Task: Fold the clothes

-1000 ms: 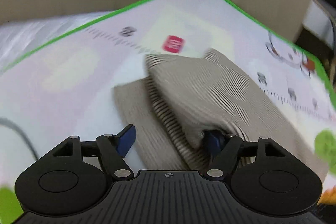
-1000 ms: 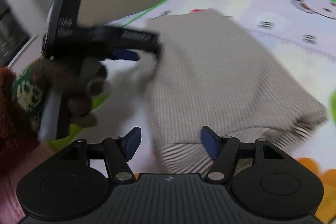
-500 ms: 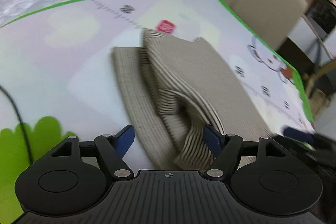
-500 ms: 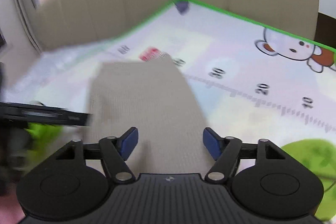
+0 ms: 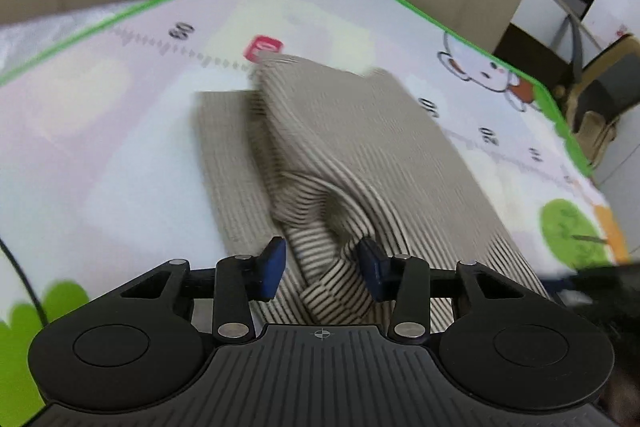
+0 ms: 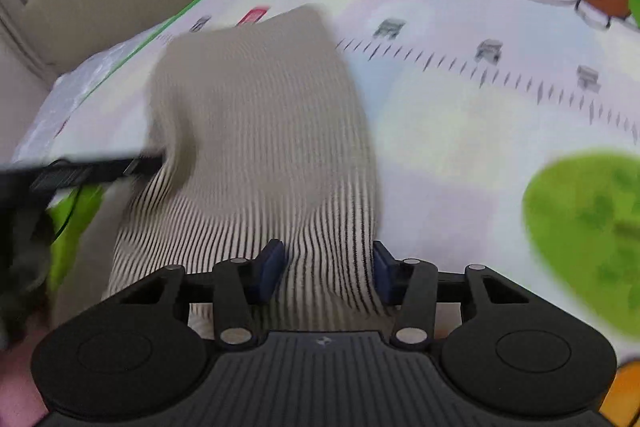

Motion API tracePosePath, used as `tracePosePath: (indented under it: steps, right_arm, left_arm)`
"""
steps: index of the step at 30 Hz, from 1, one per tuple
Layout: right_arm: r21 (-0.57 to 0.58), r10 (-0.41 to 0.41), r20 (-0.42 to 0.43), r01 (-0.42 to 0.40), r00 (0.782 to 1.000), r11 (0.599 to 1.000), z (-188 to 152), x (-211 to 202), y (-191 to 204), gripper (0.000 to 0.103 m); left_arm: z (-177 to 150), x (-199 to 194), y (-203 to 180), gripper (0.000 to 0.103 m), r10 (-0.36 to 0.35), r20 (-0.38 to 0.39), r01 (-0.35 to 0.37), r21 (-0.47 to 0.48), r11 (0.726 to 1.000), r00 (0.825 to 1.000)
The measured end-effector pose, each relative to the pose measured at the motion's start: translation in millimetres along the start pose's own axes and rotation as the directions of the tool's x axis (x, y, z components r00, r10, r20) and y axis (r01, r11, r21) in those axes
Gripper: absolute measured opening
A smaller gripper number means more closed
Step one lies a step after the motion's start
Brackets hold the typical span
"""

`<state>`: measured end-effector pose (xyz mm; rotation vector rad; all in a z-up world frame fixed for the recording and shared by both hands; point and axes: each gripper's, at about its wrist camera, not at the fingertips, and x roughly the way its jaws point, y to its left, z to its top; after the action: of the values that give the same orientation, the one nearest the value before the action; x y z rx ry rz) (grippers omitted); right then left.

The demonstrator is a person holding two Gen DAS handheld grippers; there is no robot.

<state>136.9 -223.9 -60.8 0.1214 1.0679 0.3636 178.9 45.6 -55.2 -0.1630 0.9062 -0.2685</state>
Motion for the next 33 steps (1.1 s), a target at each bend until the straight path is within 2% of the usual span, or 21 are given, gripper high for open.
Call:
tracePosePath:
  steps: [4,5,7,10,12,14,16,19,20,22,23,24,26,27,29,31,33]
  right_arm:
    - [-0.052,0.058,-0.037,-0.06,0.998,0.997,-17.5,-8.4,20.5,0.049]
    - [-0.075,0.05,-0.03,-0.052,0.998,0.996,-21.5,-10.5,26.1,0.049]
    - [-0.113,0.031,-0.016,-0.032,0.999,0.993,-24.0,-12.7,33.5,0.05]
    - [-0.099,0.025,0.046,-0.02,0.999,0.995,-16.4,-27.5,31.1,0.051]
    - [-0.11,0.035,0.109,-0.023,0.993,0.994,-14.8,-41.7,32.3,0.057]
    - [-0.14,0.062,0.192,-0.035,0.979,0.989,-16.7,-59.8,36.2,0.058]
    - [-0.162,0.134,0.222,-0.098,0.966,0.982,-21.3,-67.6,44.2,0.058]
    - [-0.218,0.211,0.115,-0.182,0.971,0.959,-29.6,-47.6,66.1,0.058]
    - [-0.241,0.193,0.039,-0.179,0.98,0.954,-35.5,-31.3,75.2,0.059]
    - [-0.304,0.121,-0.009,-0.118,0.993,0.946,-51.7,-9.3,90.6,0.065]
    - [-0.344,0.107,0.002,-0.099,0.994,0.934,-55.7,-8.9,97.8,0.071]
    - [-0.383,0.093,0.014,-0.081,0.996,0.92,-59.4,-8.4,104.9,0.073]
    - [-0.356,0.11,0.004,-0.101,0.994,0.929,-56.4,-9.6,102.5,0.078]
    - [-0.334,0.124,0.002,-0.116,0.992,0.935,-55.5,-9.6,99.4,0.078]
    - [-0.298,0.155,-0.004,-0.149,0.988,0.943,-54.3,-9.6,95.3,0.084]
    - [-0.274,0.195,-0.022,-0.194,0.981,0.942,-55.3,-8.2,93.5,0.103]
    - [-0.283,0.178,-0.02,-0.176,0.984,0.943,-61.1,-5.7,98.1,0.103]
  left_arm:
    - [4.2,4.8,13.4,0.047,0.072,-0.008,-0.072,-0.032,0.997,0.997]
    - [3.6,5.9,17.1,0.051,0.073,-0.016,-0.074,-0.045,0.996,0.997]
    - [3.0,4.1,22.2,0.051,0.075,-0.02,-0.076,-0.066,0.995,0.997]
    - [4.4,-7.7,27.8,0.052,0.078,0.0,-0.077,-0.098,0.992,0.997]
    - [6.5,-24.4,36.3,0.056,0.039,0.038,-0.034,-0.138,0.99,0.999]
    - [8.5,-39.5,42.1,0.063,-0.019,0.079,0.032,-0.166,0.986,0.997]
    - [9.5,-45.9,38.8,0.069,-0.043,0.104,0.06,-0.159,0.985,0.994]
    - [6.8,-36.7,22.8,0.07,-0.042,0.076,0.049,-0.09,0.995,0.996]
    - [4.9,-32.0,15.6,0.07,-0.037,0.06,0.041,-0.059,0.997,0.997]
    - [-0.7,-23.2,-0.9,0.07,-0.019,0.037,0.018,0.028,0.999,0.999]
    - [-3.7,-19.4,-8.3,0.069,-0.007,0.032,0.005,0.072,0.997,0.999]
    - [-6.3,-15.7,-14.3,0.069,0.01,0.025,-0.013,0.114,0.993,1.0]
    - [-10.4,-7.1,-19.4,0.072,0.072,0.006,-0.072,0.178,0.981,0.997]
    - [-11.5,-4.0,-18.0,0.08,0.096,0.001,-0.095,0.192,0.977,0.995]
    - [-8.3,-3.3,-12.7,0.085,0.122,0.006,-0.121,0.18,0.976,0.993]
    - [-5.1,-6.1,-6.6,0.087,0.166,0.028,-0.169,0.152,0.974,0.986]
    - [-4.4,-7.9,2.1,0.088,0.192,0.036,-0.195,0.115,0.974,0.981]
